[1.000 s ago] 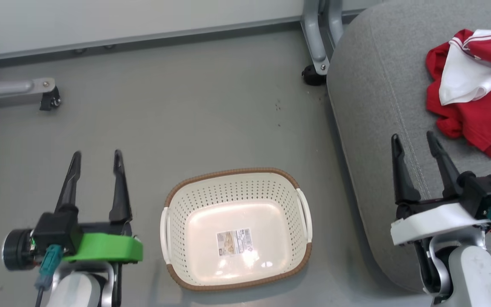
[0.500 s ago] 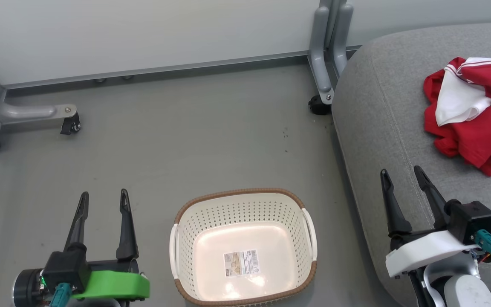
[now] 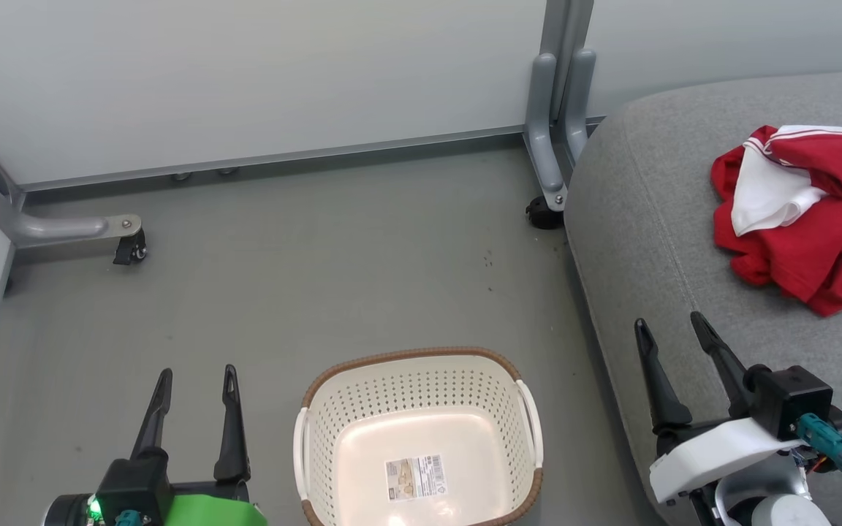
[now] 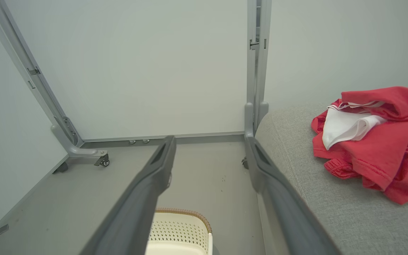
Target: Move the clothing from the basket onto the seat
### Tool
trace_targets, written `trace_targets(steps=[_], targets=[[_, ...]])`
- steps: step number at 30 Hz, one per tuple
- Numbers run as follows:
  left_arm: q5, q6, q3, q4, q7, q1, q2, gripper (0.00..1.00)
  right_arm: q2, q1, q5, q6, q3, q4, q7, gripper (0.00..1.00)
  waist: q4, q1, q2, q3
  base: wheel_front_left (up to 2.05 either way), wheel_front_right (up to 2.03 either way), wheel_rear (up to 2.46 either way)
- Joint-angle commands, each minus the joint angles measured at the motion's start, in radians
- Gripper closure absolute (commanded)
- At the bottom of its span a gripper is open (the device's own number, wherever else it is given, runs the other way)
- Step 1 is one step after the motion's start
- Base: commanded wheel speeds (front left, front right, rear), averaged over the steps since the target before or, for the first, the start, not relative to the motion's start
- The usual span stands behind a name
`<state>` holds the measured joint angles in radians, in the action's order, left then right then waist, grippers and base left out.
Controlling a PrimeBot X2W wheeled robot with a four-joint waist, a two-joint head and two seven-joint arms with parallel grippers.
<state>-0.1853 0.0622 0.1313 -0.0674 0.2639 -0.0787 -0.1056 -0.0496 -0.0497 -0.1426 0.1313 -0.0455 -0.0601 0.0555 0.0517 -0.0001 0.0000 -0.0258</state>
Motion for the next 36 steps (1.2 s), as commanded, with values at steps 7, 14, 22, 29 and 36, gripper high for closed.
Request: trace_targets(steps=[7,14,22,29,36], targets=[[0.023,-0.023,-0.020,-0.028,0.000,-0.027,0.015,0.00,-0.002,-0.021,-0.013,-0.001,-0.013,-0.004,-0.017,0.00,0.000,0.0001,0.0000,0.019,0.00,0.00,0.00],[0.037,-0.033,-0.034,-0.053,0.000,-0.030,0.027,0.00,-0.002,-0.025,-0.017,-0.001,-0.017,0.002,-0.019,0.00,0.002,0.0001,0.0000,0.026,0.00,0.00,0.00],[0.043,-0.040,-0.051,-0.072,0.000,-0.022,0.038,0.00,-0.002,-0.030,-0.023,-0.001,-0.019,0.008,-0.021,0.00,0.004,0.0001,0.0000,0.028,0.00,0.00,0.00],[0.042,-0.044,-0.054,-0.075,0.000,-0.015,0.039,1.00,0.000,-0.014,-0.021,0.000,-0.021,0.009,-0.019,1.00,0.005,0.0001,0.0000,0.025,0.00,0.00,0.00],[-0.069,-0.055,-0.069,-0.100,-0.031,0.004,0.040,1.00,-0.005,-0.011,-0.139,0.000,-0.019,0.034,-0.019,1.00,0.002,0.0001,0.0000,0.025,0.00,0.00,0.00]])
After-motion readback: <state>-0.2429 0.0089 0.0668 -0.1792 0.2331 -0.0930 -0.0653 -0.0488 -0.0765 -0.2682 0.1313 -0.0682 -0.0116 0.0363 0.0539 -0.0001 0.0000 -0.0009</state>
